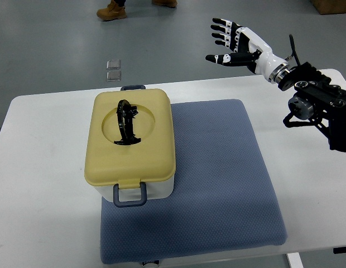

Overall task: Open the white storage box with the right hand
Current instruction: 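Swing the right hand over the box toward the black lid handle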

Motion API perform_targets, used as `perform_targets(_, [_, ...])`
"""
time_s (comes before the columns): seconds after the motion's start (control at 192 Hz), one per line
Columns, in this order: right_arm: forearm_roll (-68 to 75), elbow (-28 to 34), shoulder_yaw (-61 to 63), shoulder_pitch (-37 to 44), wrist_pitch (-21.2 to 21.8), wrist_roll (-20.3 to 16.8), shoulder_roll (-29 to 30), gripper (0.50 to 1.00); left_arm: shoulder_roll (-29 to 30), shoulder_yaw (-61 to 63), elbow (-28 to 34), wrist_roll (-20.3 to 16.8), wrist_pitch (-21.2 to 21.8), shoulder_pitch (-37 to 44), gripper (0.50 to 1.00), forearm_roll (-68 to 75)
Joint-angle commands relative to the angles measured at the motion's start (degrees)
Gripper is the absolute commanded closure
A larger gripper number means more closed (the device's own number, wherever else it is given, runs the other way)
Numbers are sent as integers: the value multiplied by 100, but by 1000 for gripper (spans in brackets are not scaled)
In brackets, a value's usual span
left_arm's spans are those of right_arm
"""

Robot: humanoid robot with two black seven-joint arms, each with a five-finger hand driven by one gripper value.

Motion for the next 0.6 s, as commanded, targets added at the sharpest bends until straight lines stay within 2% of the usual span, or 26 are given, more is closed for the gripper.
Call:
perform_targets(0.0, [-754,244,-6,429,256,8,-133,579,0,0,0,-6,0,0,500,-1])
perform_targets(0.083, [-1273,385,-24,711,467,8,-160,579,0,0,0,-6,0,0,500,-1])
perform_targets(0.219, [-2968,631,-436,1317,819,17,-72,583,0,0,0,2,0,0,500,-1])
perform_targets(0.307, [-3672,868,-586,1607,915,43,-19,589,0,0,0,2,0,0,500,-1])
perform_targets(0.427, [-4393,1202,-692,1985,1082,52,42,589,0,0,0,-6,0,0,500,-1])
perform_targets(0.594, [-4745,1554,-1131,2662,1109,157,368,597,0,0,0,2,0,0,500,-1])
